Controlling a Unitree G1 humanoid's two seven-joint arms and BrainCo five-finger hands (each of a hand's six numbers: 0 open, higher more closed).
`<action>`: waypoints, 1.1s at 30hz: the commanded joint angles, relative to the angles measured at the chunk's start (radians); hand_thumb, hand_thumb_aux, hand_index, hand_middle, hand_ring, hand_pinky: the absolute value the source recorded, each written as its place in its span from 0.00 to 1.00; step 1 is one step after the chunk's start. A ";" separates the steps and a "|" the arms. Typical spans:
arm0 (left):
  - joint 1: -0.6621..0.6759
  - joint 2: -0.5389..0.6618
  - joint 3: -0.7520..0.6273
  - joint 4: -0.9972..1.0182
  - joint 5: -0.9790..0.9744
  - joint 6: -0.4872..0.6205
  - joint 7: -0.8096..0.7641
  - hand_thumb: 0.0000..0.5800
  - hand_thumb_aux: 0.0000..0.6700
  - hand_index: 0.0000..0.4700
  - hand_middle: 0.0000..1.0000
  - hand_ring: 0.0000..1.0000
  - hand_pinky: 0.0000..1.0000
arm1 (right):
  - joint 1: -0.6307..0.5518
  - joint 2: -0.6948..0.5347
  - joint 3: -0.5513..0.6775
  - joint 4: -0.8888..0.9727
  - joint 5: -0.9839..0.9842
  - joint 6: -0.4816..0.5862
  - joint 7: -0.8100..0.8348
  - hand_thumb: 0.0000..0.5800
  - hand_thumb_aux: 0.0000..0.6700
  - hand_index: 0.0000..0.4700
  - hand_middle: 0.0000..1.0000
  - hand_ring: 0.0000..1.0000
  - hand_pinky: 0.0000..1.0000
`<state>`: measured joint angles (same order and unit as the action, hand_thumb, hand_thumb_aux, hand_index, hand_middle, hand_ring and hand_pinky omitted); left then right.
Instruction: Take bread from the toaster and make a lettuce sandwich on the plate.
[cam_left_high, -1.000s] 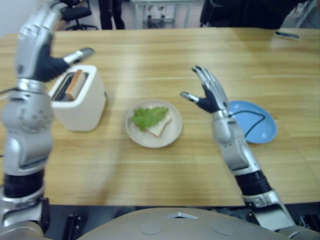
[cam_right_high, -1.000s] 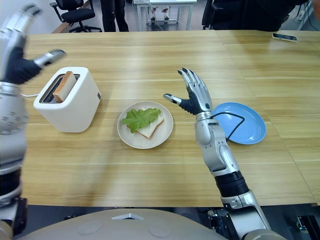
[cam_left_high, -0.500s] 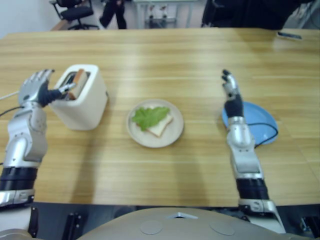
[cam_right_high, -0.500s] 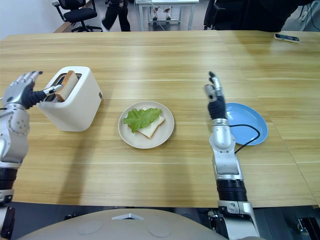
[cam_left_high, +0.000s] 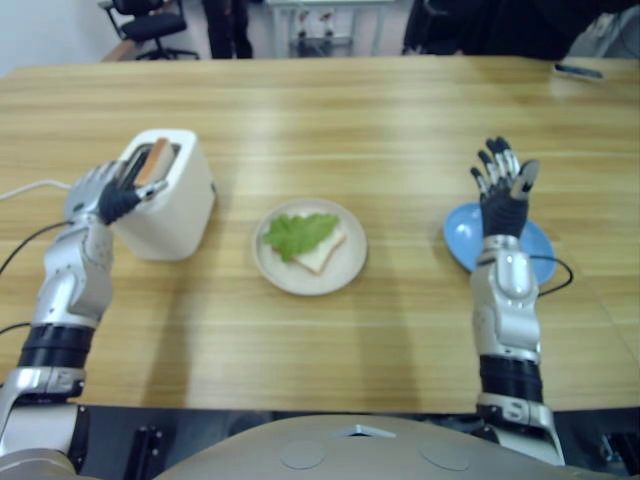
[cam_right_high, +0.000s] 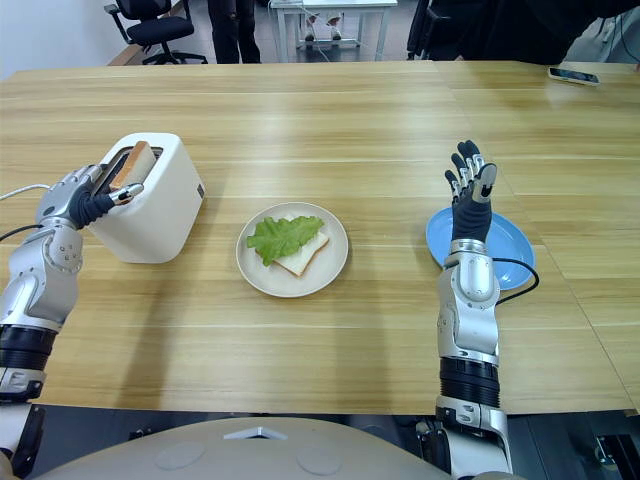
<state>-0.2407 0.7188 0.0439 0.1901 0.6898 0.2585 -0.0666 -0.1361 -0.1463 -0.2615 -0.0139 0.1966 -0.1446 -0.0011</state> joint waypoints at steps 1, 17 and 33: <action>-0.007 -0.004 -0.010 0.024 -0.022 -0.006 0.007 0.99 0.91 0.89 0.00 0.00 0.00 | 0.007 -0.004 -0.001 0.010 -0.007 0.014 0.005 0.00 0.00 0.00 0.00 0.00 0.00; -0.007 -0.030 0.057 -0.109 -0.084 -0.058 0.145 1.00 1.00 0.98 1.00 1.00 1.00 | 0.016 -0.008 0.009 0.049 -0.045 0.001 0.007 0.00 0.00 0.00 0.00 0.00 0.00; 0.002 -0.090 0.326 -0.523 -0.252 -0.180 0.245 1.00 1.00 0.98 1.00 1.00 1.00 | 0.025 -0.001 0.022 0.064 -0.060 -0.006 0.000 0.00 0.00 0.00 0.00 0.00 0.00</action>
<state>-0.2339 0.6481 0.3578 -0.2907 0.4779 0.0851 0.2075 -0.1195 -0.1489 -0.2381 0.0394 0.1413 -0.1503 -0.0002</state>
